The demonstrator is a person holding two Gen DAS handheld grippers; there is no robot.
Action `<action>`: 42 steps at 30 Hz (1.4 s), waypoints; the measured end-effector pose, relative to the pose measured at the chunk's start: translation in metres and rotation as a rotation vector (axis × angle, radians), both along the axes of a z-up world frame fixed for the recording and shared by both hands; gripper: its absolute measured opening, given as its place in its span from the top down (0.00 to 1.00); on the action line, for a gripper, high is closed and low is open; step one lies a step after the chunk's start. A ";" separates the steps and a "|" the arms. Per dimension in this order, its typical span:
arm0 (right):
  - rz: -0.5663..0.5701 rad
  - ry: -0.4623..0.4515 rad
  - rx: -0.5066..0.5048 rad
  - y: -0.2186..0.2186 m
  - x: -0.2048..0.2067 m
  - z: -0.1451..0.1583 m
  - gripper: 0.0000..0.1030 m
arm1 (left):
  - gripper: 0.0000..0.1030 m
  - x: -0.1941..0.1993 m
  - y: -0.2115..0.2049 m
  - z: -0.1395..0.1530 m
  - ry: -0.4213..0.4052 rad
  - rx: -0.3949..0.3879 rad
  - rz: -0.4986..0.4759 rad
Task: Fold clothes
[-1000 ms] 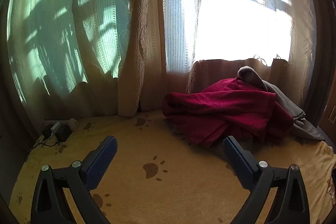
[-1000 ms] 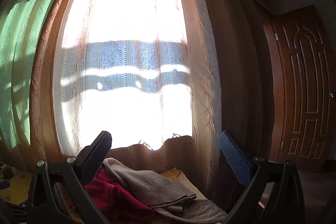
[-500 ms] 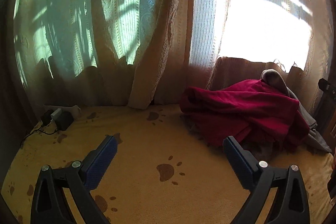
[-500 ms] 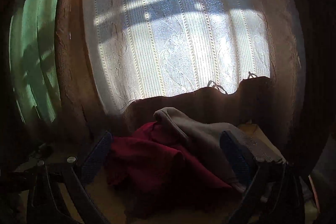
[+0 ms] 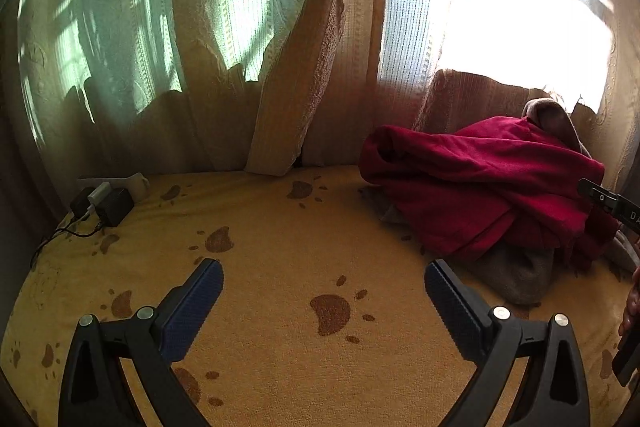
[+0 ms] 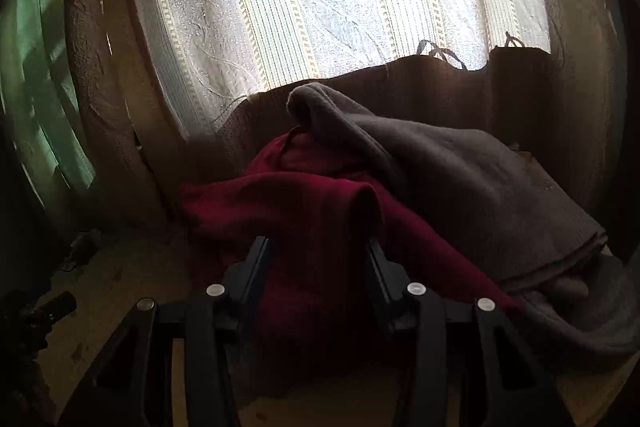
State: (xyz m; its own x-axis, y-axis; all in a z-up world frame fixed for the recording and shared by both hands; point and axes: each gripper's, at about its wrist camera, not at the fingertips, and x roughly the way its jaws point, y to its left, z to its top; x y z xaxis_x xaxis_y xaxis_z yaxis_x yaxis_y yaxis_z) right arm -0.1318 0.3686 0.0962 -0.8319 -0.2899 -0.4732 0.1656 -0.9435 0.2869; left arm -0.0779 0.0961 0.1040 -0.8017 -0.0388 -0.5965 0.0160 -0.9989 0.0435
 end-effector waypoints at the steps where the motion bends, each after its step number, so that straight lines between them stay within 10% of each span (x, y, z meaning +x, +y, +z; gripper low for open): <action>1: -0.003 0.001 -0.006 0.000 -0.002 0.000 0.50 | 0.01 0.000 0.000 -0.001 0.003 0.003 -0.007; 7: 0.014 -0.005 -0.021 -0.005 -0.013 0.005 0.87 | 0.01 0.001 0.006 -0.007 0.002 0.054 -0.107; 15: 0.034 -0.010 -0.058 -0.015 -0.001 0.005 0.95 | 0.01 0.006 -0.015 -0.007 0.040 0.299 -0.194; 28: 0.480 0.065 -0.015 -0.119 0.188 0.016 0.96 | 0.01 0.045 -0.038 0.006 -0.009 0.204 -0.066; 42: 0.403 0.036 -0.223 -0.080 0.242 -0.004 0.96 | 0.00 0.140 0.017 -0.011 0.118 -0.076 -0.221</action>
